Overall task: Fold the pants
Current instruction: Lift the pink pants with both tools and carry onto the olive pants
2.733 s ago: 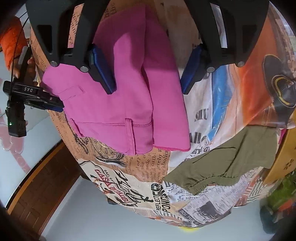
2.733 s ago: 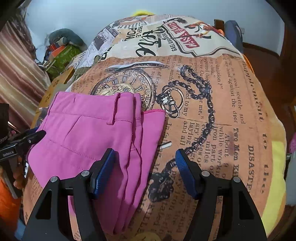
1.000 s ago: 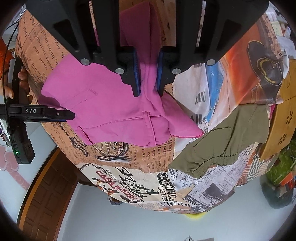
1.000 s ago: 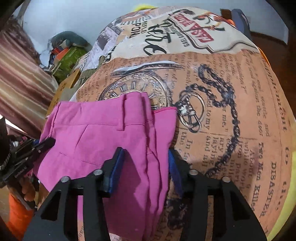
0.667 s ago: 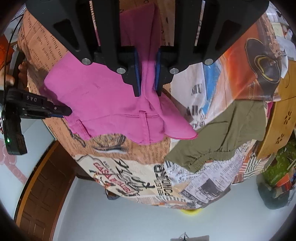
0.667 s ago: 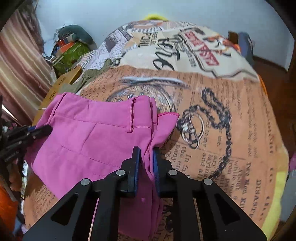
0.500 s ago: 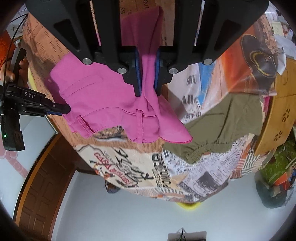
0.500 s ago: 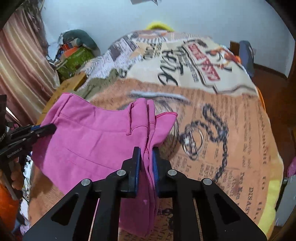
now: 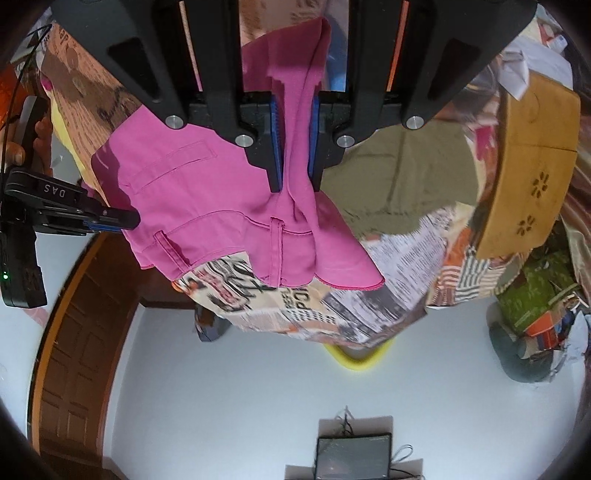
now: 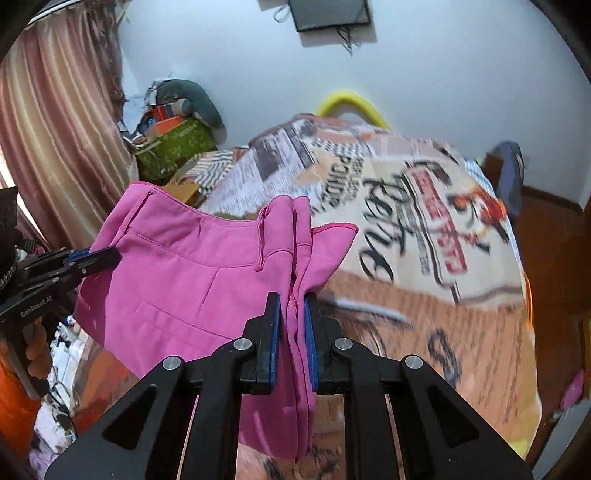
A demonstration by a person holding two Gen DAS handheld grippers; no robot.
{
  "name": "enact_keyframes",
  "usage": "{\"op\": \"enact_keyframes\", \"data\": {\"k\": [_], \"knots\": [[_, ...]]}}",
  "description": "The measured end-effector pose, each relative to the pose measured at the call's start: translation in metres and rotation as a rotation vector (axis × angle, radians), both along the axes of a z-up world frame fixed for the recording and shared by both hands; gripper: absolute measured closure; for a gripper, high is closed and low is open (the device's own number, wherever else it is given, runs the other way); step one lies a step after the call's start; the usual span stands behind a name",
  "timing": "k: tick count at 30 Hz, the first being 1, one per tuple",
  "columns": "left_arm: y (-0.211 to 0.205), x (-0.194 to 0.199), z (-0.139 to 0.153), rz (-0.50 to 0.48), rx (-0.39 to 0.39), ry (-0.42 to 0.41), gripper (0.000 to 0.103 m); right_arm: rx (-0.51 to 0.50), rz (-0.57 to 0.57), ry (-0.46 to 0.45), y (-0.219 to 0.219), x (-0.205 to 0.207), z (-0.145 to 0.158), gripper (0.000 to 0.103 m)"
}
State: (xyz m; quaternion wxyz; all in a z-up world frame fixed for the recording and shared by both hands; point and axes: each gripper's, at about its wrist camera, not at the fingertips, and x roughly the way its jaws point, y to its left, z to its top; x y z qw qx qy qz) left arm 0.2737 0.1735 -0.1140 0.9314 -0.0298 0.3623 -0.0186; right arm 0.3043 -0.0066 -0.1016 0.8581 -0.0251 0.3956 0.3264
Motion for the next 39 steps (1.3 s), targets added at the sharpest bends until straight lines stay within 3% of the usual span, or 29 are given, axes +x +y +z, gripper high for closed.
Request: {"op": "enact_keyframes", "data": {"k": [10, 16, 26, 33, 39], "knots": [[0.07, 0.031, 0.001, 0.089, 0.01, -0.009, 0.091, -0.012, 0.089, -0.055, 0.077, 0.035, 0.009, 0.092], [0.12, 0.053, -0.015, 0.14, -0.001, 0.01, 0.091, -0.003, 0.13, -0.052, 0.129, 0.061, -0.005, 0.092], [0.173, 0.094, -0.086, 0.175, -0.017, 0.118, 0.091, -0.095, 0.168, 0.016, 0.19, 0.095, -0.068, 0.092], [0.195, 0.115, -0.159, 0.225, -0.019, 0.277, 0.088, -0.237, 0.16, 0.099, 0.209, 0.112, -0.119, 0.092], [0.206, 0.105, -0.16, 0.263, -0.026, 0.275, 0.071, -0.276, 0.158, 0.095, 0.203, 0.107, -0.129, 0.089]]}}
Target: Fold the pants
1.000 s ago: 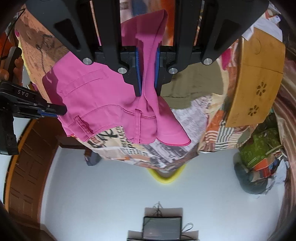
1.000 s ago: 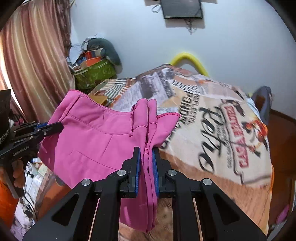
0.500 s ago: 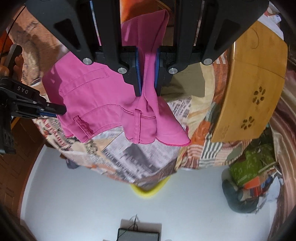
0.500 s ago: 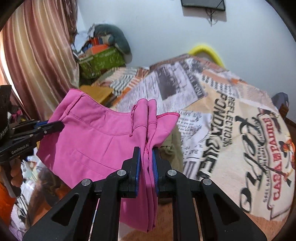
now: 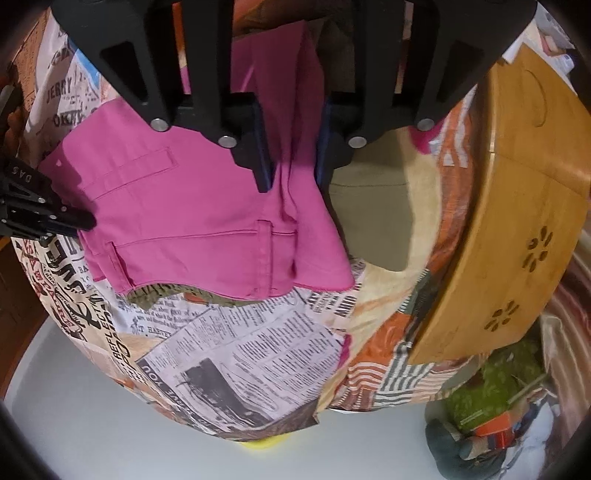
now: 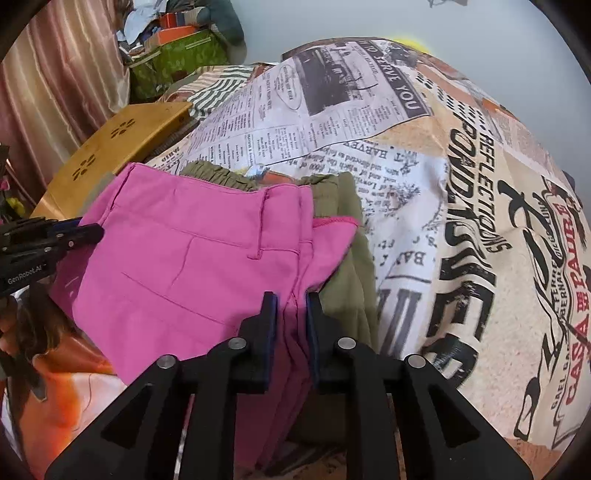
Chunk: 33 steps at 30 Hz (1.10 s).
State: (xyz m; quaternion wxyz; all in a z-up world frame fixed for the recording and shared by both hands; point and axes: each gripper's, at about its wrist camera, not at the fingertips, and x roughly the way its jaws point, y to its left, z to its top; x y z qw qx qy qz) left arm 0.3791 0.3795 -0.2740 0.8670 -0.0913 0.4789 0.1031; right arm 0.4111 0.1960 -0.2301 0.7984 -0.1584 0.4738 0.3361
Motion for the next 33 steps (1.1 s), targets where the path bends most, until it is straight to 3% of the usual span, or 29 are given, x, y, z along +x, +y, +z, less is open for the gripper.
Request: {"op": "enact_keyframes", "data": {"k": [4, 10, 15, 21, 27, 33], "knots": [[0.004, -0.007, 0.005, 0.036, 0.101, 0.03, 0.07, -0.022, -0.007, -0.011, -0.009, -0.009, 0.007, 0.084], [0.006, -0.028, 0.029, 0.044, 0.088, 0.018, 0.07, -0.031, -0.012, -0.041, -0.023, -0.02, 0.028, 0.083], [-0.024, -0.057, 0.089, 0.009, 0.107, -0.094, 0.07, 0.034, -0.02, -0.098, -0.04, -0.038, 0.076, 0.083], [-0.071, -0.102, 0.171, -0.03, 0.122, -0.264, 0.07, 0.167, -0.016, -0.207, -0.064, -0.08, 0.154, 0.083], [-0.118, -0.172, 0.256, -0.033, 0.161, -0.454, 0.07, 0.323, -0.003, -0.333, -0.096, -0.141, 0.23, 0.083], [-0.158, -0.247, 0.308, -0.029, 0.202, -0.609, 0.07, 0.455, 0.029, -0.442, -0.126, -0.207, 0.277, 0.083]]}}
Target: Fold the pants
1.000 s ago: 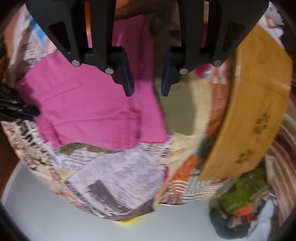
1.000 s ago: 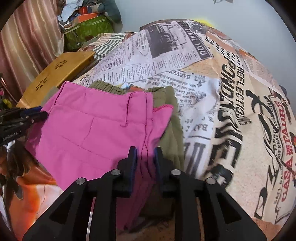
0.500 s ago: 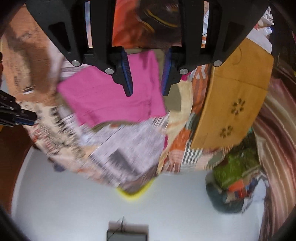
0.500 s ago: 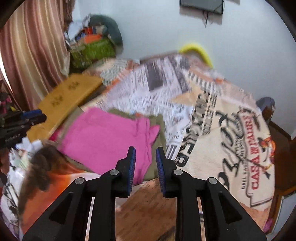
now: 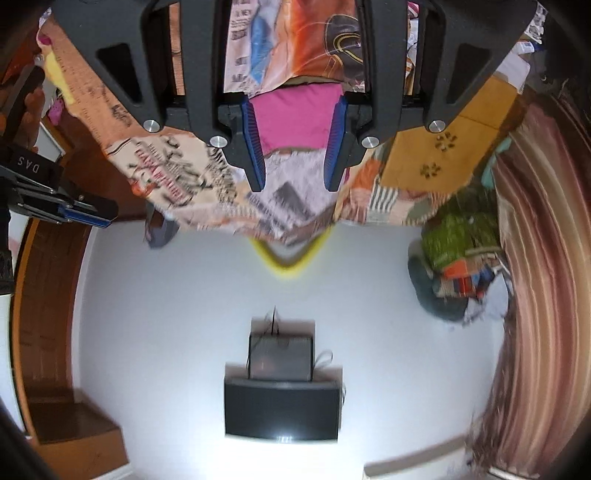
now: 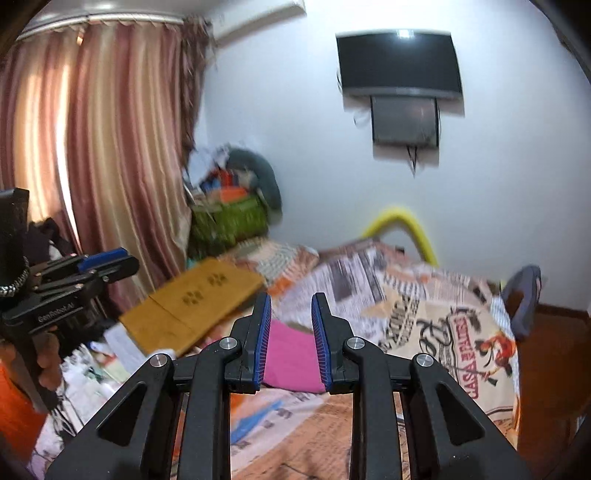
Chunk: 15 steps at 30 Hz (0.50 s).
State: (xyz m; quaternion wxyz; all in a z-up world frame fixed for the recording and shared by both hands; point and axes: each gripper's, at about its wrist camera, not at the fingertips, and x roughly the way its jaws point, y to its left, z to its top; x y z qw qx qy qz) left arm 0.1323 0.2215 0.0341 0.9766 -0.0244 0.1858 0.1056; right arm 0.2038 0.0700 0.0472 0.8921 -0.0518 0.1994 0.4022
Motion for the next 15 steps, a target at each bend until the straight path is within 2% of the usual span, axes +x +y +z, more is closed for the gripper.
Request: {"op": "enact_keyframes", "data": {"k": [3, 8, 12, 13, 15], "knots": [[-0.019, -0.034, 0.012, 0.001, 0.018, -0.059, 0.07, 0.056, 0.015, -0.055, -0.014, -0.034, 0.015, 0.083], [-0.046, -0.077, 0.016, 0.009, 0.05, -0.126, 0.07, 0.122, 0.031, -0.121, -0.029, -0.077, 0.023, 0.083], [-0.061, -0.106, 0.016, -0.006, 0.023, -0.171, 0.07, 0.148, 0.04, -0.148, -0.033, -0.095, 0.019, 0.083], [-0.064, -0.111, 0.017, -0.007, 0.016, -0.178, 0.069, 0.151, 0.038, -0.154, -0.034, -0.101, 0.018, 0.083], [-0.067, -0.117, 0.016, -0.015, 0.006, -0.193, 0.056, 0.158, 0.032, -0.163, -0.037, -0.109, 0.016, 0.079]]}}
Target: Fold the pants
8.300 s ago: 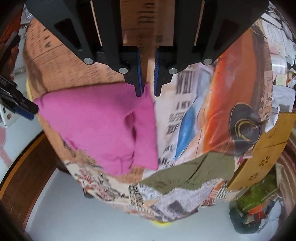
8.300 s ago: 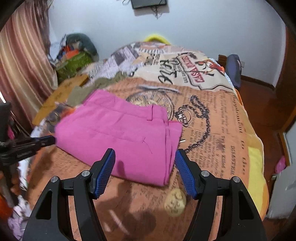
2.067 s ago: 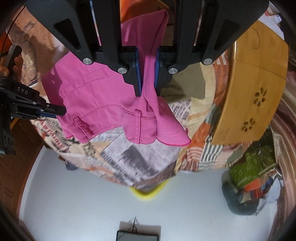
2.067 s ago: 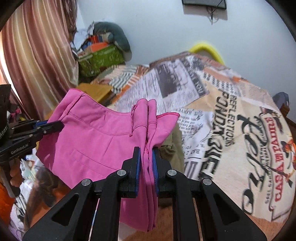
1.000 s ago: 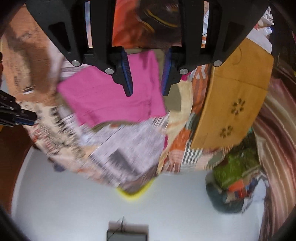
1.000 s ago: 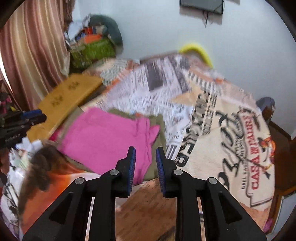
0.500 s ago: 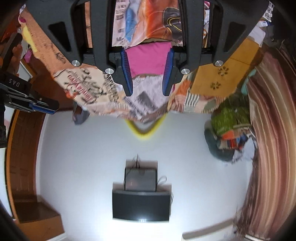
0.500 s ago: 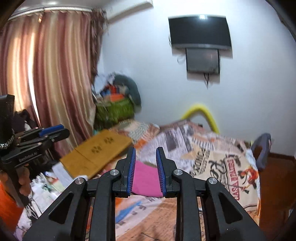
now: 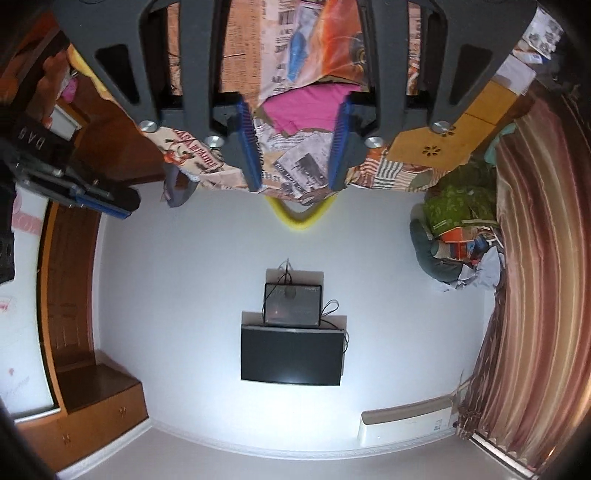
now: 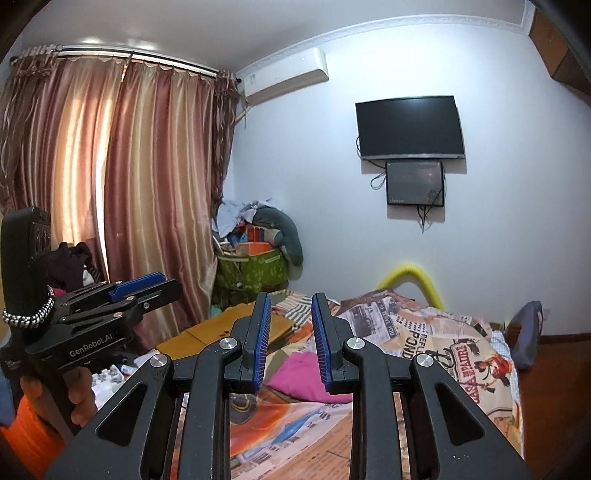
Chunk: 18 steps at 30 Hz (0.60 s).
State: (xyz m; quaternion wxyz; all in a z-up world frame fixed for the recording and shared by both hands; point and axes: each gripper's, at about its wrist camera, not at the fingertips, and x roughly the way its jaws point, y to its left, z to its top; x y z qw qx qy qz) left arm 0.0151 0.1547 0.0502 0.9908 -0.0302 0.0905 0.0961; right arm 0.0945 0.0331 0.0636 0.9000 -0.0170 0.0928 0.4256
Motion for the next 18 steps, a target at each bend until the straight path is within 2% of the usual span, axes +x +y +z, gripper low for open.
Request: {"op": "enact_keyframes", "data": {"k": [2, 5, 9, 13, 15, 18], "knots": [[-0.005, -0.008, 0.001, 0.013, 0.008, -0.024, 0.049, 0.013, -0.009, -0.001, -0.002, -0.003, -0.004, 0.06], [-0.012, -0.017, 0.0, 0.018, 0.022, -0.034, 0.045, 0.03, -0.039, -0.014, -0.005, -0.007, -0.006, 0.042], [-0.017, -0.024, -0.002, 0.025, 0.021, -0.043, 0.032, 0.052, -0.055, 0.007, -0.009, -0.01, -0.005, 0.037], [-0.017, -0.028, -0.006, 0.039, 0.018, -0.047, 0.02, 0.055, -0.077, 0.018, -0.008, -0.007, -0.005, 0.019], [-0.016, -0.03, -0.008, 0.043, 0.001, -0.049, 0.007, 0.058, -0.082, 0.017, -0.01, -0.013, -0.006, 0.015], [-0.019, -0.034, -0.012, 0.046, 0.001, -0.047, 0.003, 0.06, -0.085, 0.03, -0.013, -0.016, -0.011, 0.004]]}}
